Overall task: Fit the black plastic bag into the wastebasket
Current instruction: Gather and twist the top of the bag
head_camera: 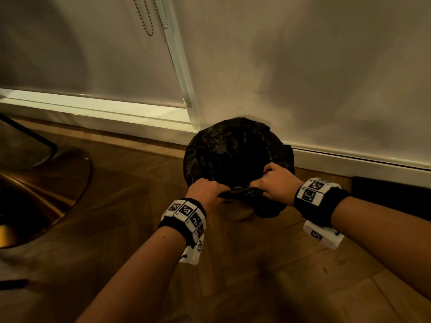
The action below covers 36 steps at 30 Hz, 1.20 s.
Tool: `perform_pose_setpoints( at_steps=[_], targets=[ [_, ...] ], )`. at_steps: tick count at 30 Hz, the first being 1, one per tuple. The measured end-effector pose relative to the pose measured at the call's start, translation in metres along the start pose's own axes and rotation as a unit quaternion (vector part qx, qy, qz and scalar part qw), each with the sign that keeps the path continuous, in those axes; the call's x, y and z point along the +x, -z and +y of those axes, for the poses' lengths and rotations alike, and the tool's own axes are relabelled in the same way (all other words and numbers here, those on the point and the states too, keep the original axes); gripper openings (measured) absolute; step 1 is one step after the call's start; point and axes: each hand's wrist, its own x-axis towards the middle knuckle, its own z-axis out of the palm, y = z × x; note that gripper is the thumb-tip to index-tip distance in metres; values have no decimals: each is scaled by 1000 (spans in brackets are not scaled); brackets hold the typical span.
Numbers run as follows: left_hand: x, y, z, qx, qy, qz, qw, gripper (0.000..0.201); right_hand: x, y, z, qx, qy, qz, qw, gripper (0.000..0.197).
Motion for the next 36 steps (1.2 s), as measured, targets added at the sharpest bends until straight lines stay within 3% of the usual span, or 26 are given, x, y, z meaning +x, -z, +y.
perform_pose_setpoints(
  at_steps=[3, 6, 9, 14, 16, 17, 19, 21, 23, 25, 27, 29, 30, 36],
  targets=[
    [0, 0, 10, -3, -33, -9, 999, 50, -1, 4, -6, -1, 6, 1, 1000, 25],
    [2, 1, 15, 22, -47, -15, 999, 42, 0, 1, -17, 22, -13, 12, 1000, 27],
    [-1, 8, 1, 47, 2, 7, 999, 34, -3, -11, -25, 52, -61, 125, 989, 20],
    [-5, 10, -2, 50, 26, 7, 998, 29, -8, -22, -31, 132, -133, 197, 962, 34],
    [-6, 10, 3, 42, 24, 17, 999, 30, -18, -21, -36, 264, -220, 292, 892, 53],
    [-6, 8, 7, 35, 18, 19, 999, 32, -26, -23, -40, 337, -283, 338, 832, 62],
    [-5, 6, 15, 20, -3, 5, 1000, 38, -38, -33, -54, 475, -414, 395, 668, 79],
    [-2, 3, 22, 13, -19, -11, 1000, 41, -42, -41, -72, 631, -475, 388, 475, 97],
    [2, 1, 27, 7, -14, -20, 1000, 40, -38, -52, -78, 791, -449, 286, 300, 97],
    [5, -2, 30, -3, 2, -25, 1000, 40, -34, -57, -73, 919, -330, 158, 146, 92],
    [5, -6, 34, -2, 3, -26, 1000, 40, -32, -52, -64, 973, -210, 86, 37, 91],
    [3, -10, 36, -11, -6, -24, 1000, 40, -32, -43, -57, 974, -210, 82, -12, 85],
    [2, -11, 37, -17, -12, -25, 999, 41, -33, -37, -54, 970, -224, 93, -19, 79],
    [-8, -11, 36, -33, -41, -49, 997, 41, -31, -28, -40, 931, -322, 166, 38, 50]
  ],
)
